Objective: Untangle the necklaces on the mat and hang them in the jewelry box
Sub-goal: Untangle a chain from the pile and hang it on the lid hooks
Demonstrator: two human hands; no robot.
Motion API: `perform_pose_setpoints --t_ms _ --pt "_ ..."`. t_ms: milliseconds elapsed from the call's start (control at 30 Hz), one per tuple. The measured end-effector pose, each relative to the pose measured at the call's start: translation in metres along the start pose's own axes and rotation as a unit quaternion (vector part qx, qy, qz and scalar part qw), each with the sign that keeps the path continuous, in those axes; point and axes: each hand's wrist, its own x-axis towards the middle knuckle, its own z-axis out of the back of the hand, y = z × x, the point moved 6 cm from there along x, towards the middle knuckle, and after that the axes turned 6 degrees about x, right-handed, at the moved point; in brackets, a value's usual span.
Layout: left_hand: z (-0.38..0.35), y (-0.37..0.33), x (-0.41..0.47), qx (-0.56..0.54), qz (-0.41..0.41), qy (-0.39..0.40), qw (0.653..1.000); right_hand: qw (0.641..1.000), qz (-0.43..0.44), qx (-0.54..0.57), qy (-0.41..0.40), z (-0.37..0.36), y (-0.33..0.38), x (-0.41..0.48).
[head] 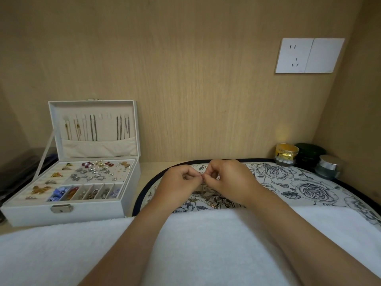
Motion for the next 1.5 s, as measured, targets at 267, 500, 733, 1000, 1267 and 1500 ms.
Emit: perform_pose_setpoints --t_ms 267,500,733,1000,1267,1500 --pt "-0.002 -0.003 -0.001 0.152 -0.018 0.045 0.987 0.995 0.002 0.071 0.073 -0.017 -0.003 -0.001" --pt "-0.008 0.006 0.0 0.14 -0.017 0.107 0.984 0.975 -0.053 0.202 0.08 -0.019 -0.006 0.002" --pt "0.007 -0.006 -0.002 -0.08 -0.008 0.028 0.996 0.951 -0.06 0.298 0.059 -0.015 -0.01 0.003" --pt "0.004 -0.002 0.0 -0.087 -0.015 0.03 0.996 0.939 -0.079 0.329 0.059 -0.015 -0.01 0.002" --pt "0.006 -0.007 0.002 -0.033 -0.103 0.008 0.994 0.942 -0.076 0.298 0.134 -0.022 -0.007 -0.001" --pt "0.007 -0.002 0.004 -0.071 -0.095 0.001 0.993 0.922 -0.095 0.365 0.082 -0.018 -0.012 -0.001"
